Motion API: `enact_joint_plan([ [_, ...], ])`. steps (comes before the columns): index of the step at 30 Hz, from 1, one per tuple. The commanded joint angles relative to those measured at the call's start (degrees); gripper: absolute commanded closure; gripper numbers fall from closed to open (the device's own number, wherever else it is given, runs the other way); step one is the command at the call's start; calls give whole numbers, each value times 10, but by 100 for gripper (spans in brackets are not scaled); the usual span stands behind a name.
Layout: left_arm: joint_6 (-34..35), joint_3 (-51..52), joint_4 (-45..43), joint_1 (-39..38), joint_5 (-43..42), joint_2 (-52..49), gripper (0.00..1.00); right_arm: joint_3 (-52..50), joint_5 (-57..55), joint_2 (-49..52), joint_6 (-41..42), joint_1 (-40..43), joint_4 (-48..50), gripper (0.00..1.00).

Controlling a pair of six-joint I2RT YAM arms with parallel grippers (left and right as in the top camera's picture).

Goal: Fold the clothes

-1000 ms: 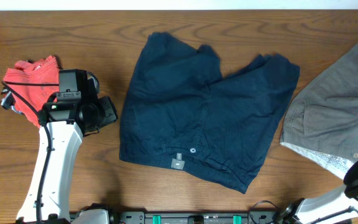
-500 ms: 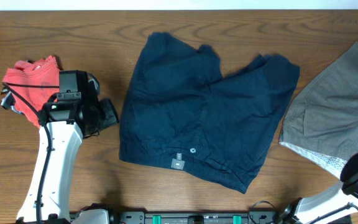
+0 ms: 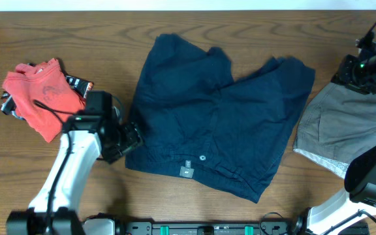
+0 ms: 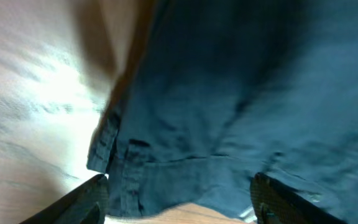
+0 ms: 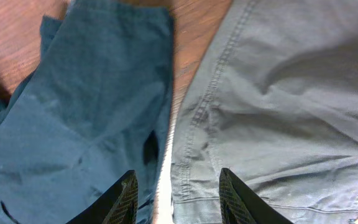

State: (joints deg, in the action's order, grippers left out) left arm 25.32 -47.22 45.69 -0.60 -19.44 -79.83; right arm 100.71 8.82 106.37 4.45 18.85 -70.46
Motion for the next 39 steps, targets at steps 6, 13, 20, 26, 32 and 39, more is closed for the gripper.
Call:
enact_joint_plan([
  [6,33,47,-95,-5,-4,-71,70,3,6,-6,-14,-13,-17,59],
  [13,9,34,-273,-4,47,-85,94,3,2,-6,-14,-13,-30,60],
  [20,-42,-122,-330,13,136,-89,94,3,3,-6,-13,-13,-33,60],
  [26,-41,-229,-298,42,108,-94,43,-3,21,-6,-16,-17,-37,54],
  [32,-40,-224,-107,37,74,-99,2,-44,26,-6,-20,-35,-39,52],
  [39,-40,-195,112,22,15,-101,2,-136,87,-6,-19,-72,-7,54],
])
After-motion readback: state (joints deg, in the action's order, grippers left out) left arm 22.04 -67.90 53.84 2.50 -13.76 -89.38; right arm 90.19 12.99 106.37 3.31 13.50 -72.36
